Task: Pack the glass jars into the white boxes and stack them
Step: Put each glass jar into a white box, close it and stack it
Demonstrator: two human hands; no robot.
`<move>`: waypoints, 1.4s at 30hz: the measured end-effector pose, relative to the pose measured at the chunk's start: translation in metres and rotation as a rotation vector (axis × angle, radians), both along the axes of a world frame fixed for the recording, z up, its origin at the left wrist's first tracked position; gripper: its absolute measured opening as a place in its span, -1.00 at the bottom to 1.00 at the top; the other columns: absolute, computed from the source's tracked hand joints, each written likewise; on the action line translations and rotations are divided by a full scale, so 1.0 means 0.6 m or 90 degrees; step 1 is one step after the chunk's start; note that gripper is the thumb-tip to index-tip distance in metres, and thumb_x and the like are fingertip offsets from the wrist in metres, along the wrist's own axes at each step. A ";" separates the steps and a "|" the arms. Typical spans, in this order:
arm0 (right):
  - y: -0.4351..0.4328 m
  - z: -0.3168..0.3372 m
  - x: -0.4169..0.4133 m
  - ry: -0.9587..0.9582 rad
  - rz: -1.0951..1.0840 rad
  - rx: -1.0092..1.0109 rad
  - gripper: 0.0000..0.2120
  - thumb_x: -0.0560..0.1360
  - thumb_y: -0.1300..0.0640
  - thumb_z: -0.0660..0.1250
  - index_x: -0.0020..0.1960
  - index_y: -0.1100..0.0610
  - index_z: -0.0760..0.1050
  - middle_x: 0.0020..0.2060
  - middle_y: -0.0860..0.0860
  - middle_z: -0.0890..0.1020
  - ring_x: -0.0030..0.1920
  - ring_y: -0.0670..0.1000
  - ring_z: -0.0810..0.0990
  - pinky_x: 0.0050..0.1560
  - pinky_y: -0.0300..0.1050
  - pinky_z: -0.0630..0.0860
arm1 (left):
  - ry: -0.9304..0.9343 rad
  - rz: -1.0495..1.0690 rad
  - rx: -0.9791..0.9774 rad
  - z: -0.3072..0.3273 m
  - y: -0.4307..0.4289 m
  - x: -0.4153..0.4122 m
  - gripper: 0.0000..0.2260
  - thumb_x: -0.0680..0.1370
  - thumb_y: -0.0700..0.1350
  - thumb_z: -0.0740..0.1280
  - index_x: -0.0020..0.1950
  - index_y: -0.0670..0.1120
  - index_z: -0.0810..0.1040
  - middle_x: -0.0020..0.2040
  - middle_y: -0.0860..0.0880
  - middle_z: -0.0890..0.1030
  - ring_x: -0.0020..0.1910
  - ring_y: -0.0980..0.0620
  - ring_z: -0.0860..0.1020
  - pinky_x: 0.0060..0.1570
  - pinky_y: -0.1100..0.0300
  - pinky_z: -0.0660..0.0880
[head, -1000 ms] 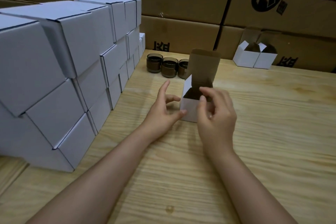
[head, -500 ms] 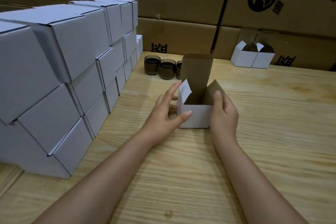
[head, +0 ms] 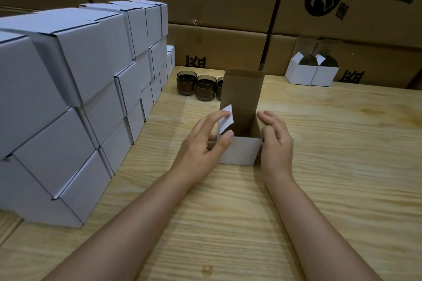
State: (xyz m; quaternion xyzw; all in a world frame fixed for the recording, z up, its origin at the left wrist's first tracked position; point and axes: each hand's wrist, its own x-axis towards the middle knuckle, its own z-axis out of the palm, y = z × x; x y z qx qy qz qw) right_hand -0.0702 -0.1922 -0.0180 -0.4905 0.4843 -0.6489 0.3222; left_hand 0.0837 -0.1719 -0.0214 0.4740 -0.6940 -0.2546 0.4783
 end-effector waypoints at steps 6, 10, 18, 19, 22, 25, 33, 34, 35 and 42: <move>0.003 0.002 -0.006 -0.035 0.080 -0.004 -0.80 0.36 0.14 0.22 -0.08 0.05 0.56 -0.13 -0.06 0.63 -0.05 -0.08 0.59 -0.03 -0.13 0.53 | -0.032 0.069 -0.023 0.000 0.001 0.002 -0.56 0.46 0.37 0.05 0.33 0.58 0.06 0.09 0.27 0.43 -0.21 0.39 0.50 -0.21 0.34 0.36; 0.002 0.002 -0.005 -0.035 0.096 0.008 -0.77 0.34 0.14 0.19 -0.05 0.04 0.54 -0.14 -0.02 0.59 -0.14 -0.06 0.53 -0.14 -0.12 0.50 | 0.051 0.042 -0.020 -0.003 -0.004 0.007 -0.55 0.50 0.16 0.01 0.38 0.43 0.21 -0.13 0.42 0.43 -0.13 0.54 0.40 -0.21 0.45 0.39; 0.007 0.013 -0.016 -0.064 0.204 0.011 -0.53 0.32 0.21 0.12 0.04 -0.16 0.63 0.06 -0.14 0.63 -0.08 -0.11 0.57 -0.13 -0.18 0.56 | 0.334 -0.002 0.121 0.005 -0.008 0.011 -0.72 0.34 -0.15 0.14 0.00 0.00 0.50 -0.22 0.10 0.55 -0.26 0.17 0.49 -0.22 0.19 0.43; 0.007 0.014 -0.016 -0.081 0.226 0.029 -0.51 0.32 0.19 0.12 0.09 -0.16 0.62 0.12 -0.10 0.61 0.06 -0.08 0.58 0.01 -0.09 0.56 | 0.341 -0.024 0.124 0.006 -0.007 0.011 -0.70 0.33 -0.16 0.14 0.02 -0.01 0.49 -0.18 0.05 0.56 -0.23 0.13 0.49 -0.22 0.19 0.43; 0.005 0.017 -0.016 -0.094 0.262 0.070 -0.49 0.32 0.15 0.11 0.17 -0.12 0.59 0.21 -0.01 0.56 0.23 0.04 0.51 0.05 -0.06 0.57 | 0.316 -0.092 0.125 0.007 -0.005 0.014 -0.59 0.32 -0.19 0.11 0.13 -0.02 0.49 -0.04 -0.12 0.55 -0.13 -0.03 0.49 -0.19 0.14 0.43; 0.002 0.015 -0.015 -0.074 0.254 0.089 -0.48 0.30 0.11 0.11 0.22 -0.05 0.55 0.15 -0.04 0.61 0.18 0.00 0.55 -0.01 -0.14 0.54 | 0.296 -0.107 0.130 0.008 -0.004 0.017 -0.50 0.31 -0.17 0.10 0.23 0.05 0.47 0.04 -0.04 0.56 -0.10 0.07 0.53 -0.17 0.25 0.47; 0.003 0.013 -0.019 -0.011 0.266 0.078 -0.52 0.37 0.04 0.09 0.24 -0.15 0.50 0.14 -0.11 0.58 0.16 -0.04 0.53 -0.04 -0.25 0.51 | 0.170 -0.075 0.115 0.014 0.015 0.015 -0.27 0.25 0.23 0.39 0.39 0.07 0.34 0.24 0.14 0.46 0.13 0.32 0.49 -0.04 0.43 0.46; 0.005 0.014 -0.020 0.001 0.266 0.073 -0.54 0.38 0.03 0.08 0.21 -0.12 0.53 0.12 -0.17 0.57 0.15 -0.07 0.53 -0.07 -0.30 0.51 | 0.146 -0.067 0.114 0.016 0.016 0.016 -0.22 0.22 0.24 0.43 0.40 0.06 0.33 0.23 0.19 0.44 0.12 0.40 0.46 -0.04 0.49 0.43; 0.006 0.014 -0.021 0.006 0.264 0.067 -0.54 0.38 0.04 0.08 0.19 -0.08 0.55 0.10 -0.18 0.58 0.14 -0.08 0.53 -0.09 -0.33 0.51 | 0.123 -0.061 0.113 0.018 0.016 0.016 -0.19 0.21 0.22 0.48 0.41 0.07 0.31 0.21 0.24 0.42 0.10 0.48 0.43 -0.05 0.55 0.39; 0.012 0.035 -0.043 0.040 0.316 0.150 -0.49 0.27 0.10 0.11 0.15 -0.05 0.58 0.11 -0.03 0.59 0.11 0.07 0.54 -0.04 -0.09 0.50 | 0.065 -0.048 0.144 0.011 0.010 0.025 -0.15 0.20 0.08 0.63 0.40 0.21 0.29 0.24 0.23 0.42 0.21 0.28 0.42 0.02 0.48 0.39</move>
